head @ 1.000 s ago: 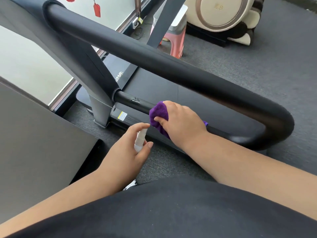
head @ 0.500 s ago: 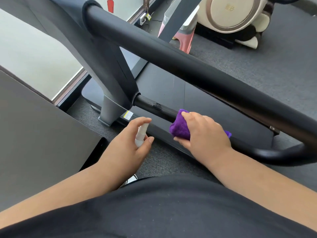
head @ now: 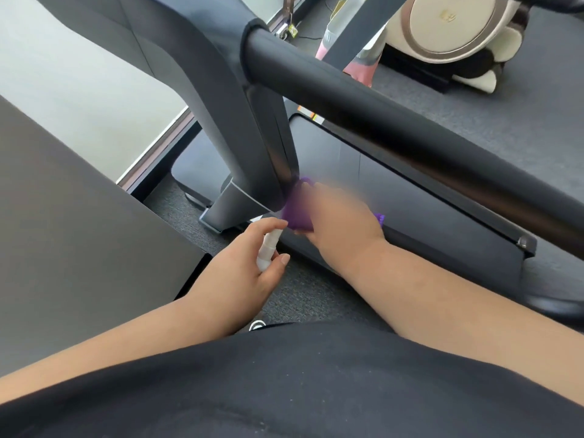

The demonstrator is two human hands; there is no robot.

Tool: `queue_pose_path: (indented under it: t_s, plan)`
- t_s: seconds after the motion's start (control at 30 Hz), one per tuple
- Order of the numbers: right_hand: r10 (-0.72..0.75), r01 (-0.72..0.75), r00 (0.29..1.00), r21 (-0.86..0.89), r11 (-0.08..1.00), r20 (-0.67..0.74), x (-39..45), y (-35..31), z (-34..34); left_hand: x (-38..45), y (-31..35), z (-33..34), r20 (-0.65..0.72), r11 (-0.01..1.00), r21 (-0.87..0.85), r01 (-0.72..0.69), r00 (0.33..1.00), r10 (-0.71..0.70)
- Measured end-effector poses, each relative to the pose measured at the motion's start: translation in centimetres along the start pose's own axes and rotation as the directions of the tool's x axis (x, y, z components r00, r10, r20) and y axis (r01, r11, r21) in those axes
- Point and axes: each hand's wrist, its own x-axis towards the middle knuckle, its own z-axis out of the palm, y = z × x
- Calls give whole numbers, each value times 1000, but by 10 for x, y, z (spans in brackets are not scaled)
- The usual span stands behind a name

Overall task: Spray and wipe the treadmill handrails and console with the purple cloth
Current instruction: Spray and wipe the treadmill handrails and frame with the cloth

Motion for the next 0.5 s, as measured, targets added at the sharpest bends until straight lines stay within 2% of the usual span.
queue_pose_path:
  t_s: [0.1,0.23,0.37,0.5]
  plan:
    - [-52,56,997,-59,997,61,-26,18,1,6,0,-1,11,1000,-5,-17,1000,17]
    - [-95,104,993,-141,985,63,-50,34,8,10,-2,-4,28,999,10,-38,999,37]
    - [-72,86,993,-158,984,91,-36,22,12,10,-10,-14,13,1000,-2,-28,1000,28]
    - [-44,53,997,-156,986,61,-5,-2,12,12,-16,-22,-9,1000,-4,-17,1000,16]
